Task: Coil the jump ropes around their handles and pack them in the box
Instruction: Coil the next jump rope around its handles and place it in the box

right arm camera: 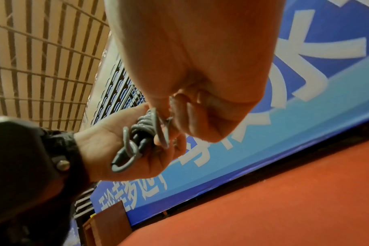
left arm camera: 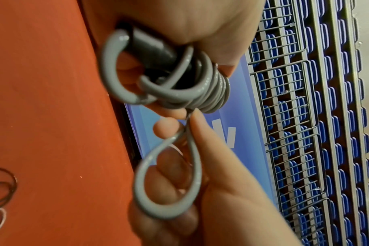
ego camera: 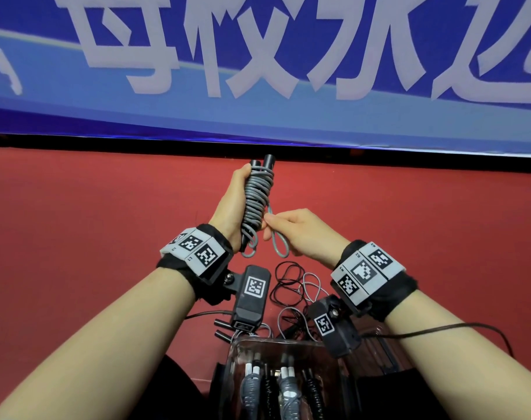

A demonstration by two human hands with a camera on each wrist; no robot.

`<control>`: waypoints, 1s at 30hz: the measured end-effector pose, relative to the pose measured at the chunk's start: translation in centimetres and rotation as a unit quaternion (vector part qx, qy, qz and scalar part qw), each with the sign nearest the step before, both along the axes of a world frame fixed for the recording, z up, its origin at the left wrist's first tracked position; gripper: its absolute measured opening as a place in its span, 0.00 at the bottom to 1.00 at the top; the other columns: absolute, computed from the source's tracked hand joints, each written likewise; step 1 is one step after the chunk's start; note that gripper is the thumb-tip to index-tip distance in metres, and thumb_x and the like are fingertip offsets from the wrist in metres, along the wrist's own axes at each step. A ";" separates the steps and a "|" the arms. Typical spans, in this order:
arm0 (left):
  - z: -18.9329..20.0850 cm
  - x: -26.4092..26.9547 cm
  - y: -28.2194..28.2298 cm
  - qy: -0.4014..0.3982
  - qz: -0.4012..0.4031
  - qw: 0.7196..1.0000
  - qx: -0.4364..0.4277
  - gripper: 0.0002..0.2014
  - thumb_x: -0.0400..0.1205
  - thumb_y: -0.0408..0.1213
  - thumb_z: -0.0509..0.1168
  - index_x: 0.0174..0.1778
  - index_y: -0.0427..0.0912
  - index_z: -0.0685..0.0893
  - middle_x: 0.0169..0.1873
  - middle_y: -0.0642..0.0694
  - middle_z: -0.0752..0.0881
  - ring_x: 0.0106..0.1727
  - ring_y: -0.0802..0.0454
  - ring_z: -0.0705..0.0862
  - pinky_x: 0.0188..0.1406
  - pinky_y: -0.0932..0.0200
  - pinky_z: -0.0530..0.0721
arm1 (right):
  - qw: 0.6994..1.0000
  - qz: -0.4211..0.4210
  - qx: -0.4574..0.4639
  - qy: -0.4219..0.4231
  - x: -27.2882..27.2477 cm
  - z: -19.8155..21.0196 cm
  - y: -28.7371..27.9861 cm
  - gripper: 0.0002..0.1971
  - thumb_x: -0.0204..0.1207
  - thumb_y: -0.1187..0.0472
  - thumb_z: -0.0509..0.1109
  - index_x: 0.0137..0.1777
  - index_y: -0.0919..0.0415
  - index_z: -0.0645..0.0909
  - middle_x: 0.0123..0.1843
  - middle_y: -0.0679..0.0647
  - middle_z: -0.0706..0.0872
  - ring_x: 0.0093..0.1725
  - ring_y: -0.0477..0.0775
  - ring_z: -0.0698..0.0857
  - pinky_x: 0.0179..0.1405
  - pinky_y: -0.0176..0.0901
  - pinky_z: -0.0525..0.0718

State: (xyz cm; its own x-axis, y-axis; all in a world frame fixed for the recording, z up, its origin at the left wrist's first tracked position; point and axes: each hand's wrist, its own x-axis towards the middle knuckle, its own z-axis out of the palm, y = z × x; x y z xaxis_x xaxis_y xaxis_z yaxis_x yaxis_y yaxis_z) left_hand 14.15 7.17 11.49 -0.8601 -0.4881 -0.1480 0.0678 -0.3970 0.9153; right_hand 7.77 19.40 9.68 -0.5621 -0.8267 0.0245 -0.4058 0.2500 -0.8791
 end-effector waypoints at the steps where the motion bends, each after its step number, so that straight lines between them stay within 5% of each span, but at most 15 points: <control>1: 0.0 0.0 0.0 -0.004 -0.001 1.000 0.003 0.24 0.84 0.60 0.55 0.41 0.40 0.77 0.25 0.45 0.73 0.16 0.52 0.73 0.15 0.67 0.71 | 0.999 0.001 -0.013 -0.041 0.2 -0.1 -0.1 0.20 0.87 0.52 0.60 0.38 0.60 0.85 0.19 0.43 0.75 0.17 0.41 0.68 0.20 0.34 0.66; 5: -0.2 0.0 -0.4 -0.017 0.021 1.000 0.010 0.24 0.83 0.61 0.56 0.35 0.43 0.77 0.23 0.46 0.74 0.16 0.53 0.73 0.14 0.68 0.70 | 0.989 0.026 -0.011 -0.147 0.8 -0.2 -0.2 0.16 0.87 0.55 0.61 0.43 0.62 0.84 0.30 0.50 0.81 0.21 0.42 0.76 0.19 0.31 0.75; 8: -0.3 -0.1 -0.9 -0.013 0.047 0.999 0.013 0.23 0.83 0.60 0.57 0.34 0.43 0.77 0.24 0.46 0.73 0.17 0.53 0.71 0.14 0.68 0.70 | 0.973 0.048 -0.023 -0.224 1.5 -0.3 -0.2 0.11 0.86 0.61 0.62 0.46 0.66 0.82 0.38 0.54 0.82 0.27 0.43 0.85 0.27 0.30 0.84; 11: -0.4 -0.3 -1.2 0.006 0.074 0.997 0.035 0.22 0.83 0.59 0.58 0.36 0.44 0.79 0.22 0.48 0.73 0.17 0.54 0.71 0.16 0.67 0.71 | 0.961 0.023 -0.060 -0.269 2.2 -0.5 -0.6 0.12 0.86 0.64 0.62 0.42 0.64 0.81 0.39 0.55 0.81 0.31 0.44 0.87 0.31 0.29 0.86; 16: -1.1 -0.6 -1.9 0.000 0.127 0.992 0.028 0.21 0.80 0.60 0.62 0.38 0.44 0.81 0.20 0.50 0.76 0.17 0.53 0.73 0.19 0.65 0.72 | 0.936 -0.017 -0.084 -0.341 3.0 -0.6 -0.9 0.05 0.83 0.70 0.63 0.50 0.66 0.82 0.39 0.58 0.86 0.35 0.46 0.88 0.38 0.31 0.88; 21: -1.0 -0.5 -2.6 -0.001 0.154 0.986 0.060 0.20 0.80 0.59 0.61 0.35 0.45 0.78 0.18 0.51 0.73 0.15 0.54 0.70 0.17 0.67 0.70 | 0.944 -0.083 -0.139 -0.287 3.3 -1.2 -1.4 0.12 0.79 0.73 0.68 0.62 0.69 0.81 0.38 0.59 0.86 0.34 0.48 0.85 0.35 0.31 0.85; 30: -1.8 -0.6 -2.6 -0.036 0.210 0.975 0.058 0.21 0.79 0.59 0.63 0.36 0.42 0.80 0.19 0.49 0.76 0.17 0.52 0.74 0.20 0.64 0.73 | 0.957 -0.107 -0.171 -0.211 4.1 -2.1 -1.7 0.11 0.77 0.67 0.73 0.57 0.63 0.79 0.39 0.58 0.90 0.34 0.50 0.85 0.42 0.40 0.87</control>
